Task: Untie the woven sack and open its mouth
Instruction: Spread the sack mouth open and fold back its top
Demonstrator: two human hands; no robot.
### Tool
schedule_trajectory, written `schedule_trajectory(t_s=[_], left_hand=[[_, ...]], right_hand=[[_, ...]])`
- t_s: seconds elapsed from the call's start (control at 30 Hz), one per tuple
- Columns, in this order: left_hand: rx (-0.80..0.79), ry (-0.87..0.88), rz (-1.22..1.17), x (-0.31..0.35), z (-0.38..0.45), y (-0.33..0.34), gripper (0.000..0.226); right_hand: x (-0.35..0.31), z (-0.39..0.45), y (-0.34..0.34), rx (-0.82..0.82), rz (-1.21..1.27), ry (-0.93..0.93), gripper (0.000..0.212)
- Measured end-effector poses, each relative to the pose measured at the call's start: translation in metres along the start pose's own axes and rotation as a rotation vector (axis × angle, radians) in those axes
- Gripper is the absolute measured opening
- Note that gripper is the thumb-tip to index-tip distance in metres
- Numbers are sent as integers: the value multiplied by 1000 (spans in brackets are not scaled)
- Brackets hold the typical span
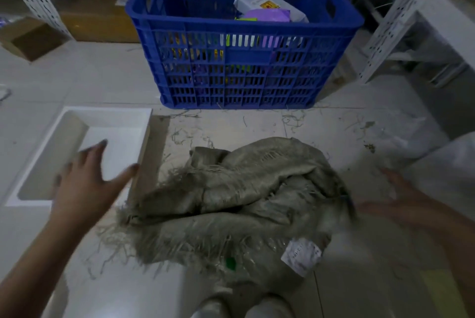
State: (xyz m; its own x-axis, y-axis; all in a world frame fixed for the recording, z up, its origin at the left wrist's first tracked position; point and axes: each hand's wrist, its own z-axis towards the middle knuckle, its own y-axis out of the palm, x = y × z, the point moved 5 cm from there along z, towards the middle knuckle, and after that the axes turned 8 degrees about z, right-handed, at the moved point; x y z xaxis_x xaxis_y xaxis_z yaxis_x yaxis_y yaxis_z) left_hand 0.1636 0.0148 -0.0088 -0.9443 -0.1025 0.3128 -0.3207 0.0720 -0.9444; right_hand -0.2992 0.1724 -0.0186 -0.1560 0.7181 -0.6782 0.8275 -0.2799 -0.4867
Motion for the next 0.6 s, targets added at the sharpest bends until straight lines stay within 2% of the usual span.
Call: schedule_trajectory(t_s=[0.03,0.07,0.1,0.13,0.17,0.23,0.3,0.4,0.47,0.5,0.6], left_hand=[[54,158,246,16,-12,5,90],[71,301,385,32,-26,18,95],[-6,376,475,51,-40,33,99],[-74,388,522,68,-51,50,102],[-175,366,601,73,-53,77,102],[-325,247,697,68,-47,116,101],[-388,148,752,55,-34,134,82],[-240,224,676,44,-30,134,39],[-144,284,550,39,-26,122,25],[-96,274,441,34,-24,114,26],[-104,136,27,34,-18,83,30]], right_hand=[[-16,-9,5,43,-243,-77,105],[-31,-21,14,133,-371,-192,102],[-44,-32,30,270,-457,-334,92],[-57,-40,52,383,-533,-501,79],[-67,-46,83,432,-656,-590,68],[-64,-33,146,382,-867,-604,65],[-56,-12,175,318,-1008,-472,56],[-45,7,173,288,-1091,-409,22],[-33,12,164,229,-978,-455,32],[-30,13,154,223,-833,-466,35],[-28,12,120,91,-282,-349,35]])
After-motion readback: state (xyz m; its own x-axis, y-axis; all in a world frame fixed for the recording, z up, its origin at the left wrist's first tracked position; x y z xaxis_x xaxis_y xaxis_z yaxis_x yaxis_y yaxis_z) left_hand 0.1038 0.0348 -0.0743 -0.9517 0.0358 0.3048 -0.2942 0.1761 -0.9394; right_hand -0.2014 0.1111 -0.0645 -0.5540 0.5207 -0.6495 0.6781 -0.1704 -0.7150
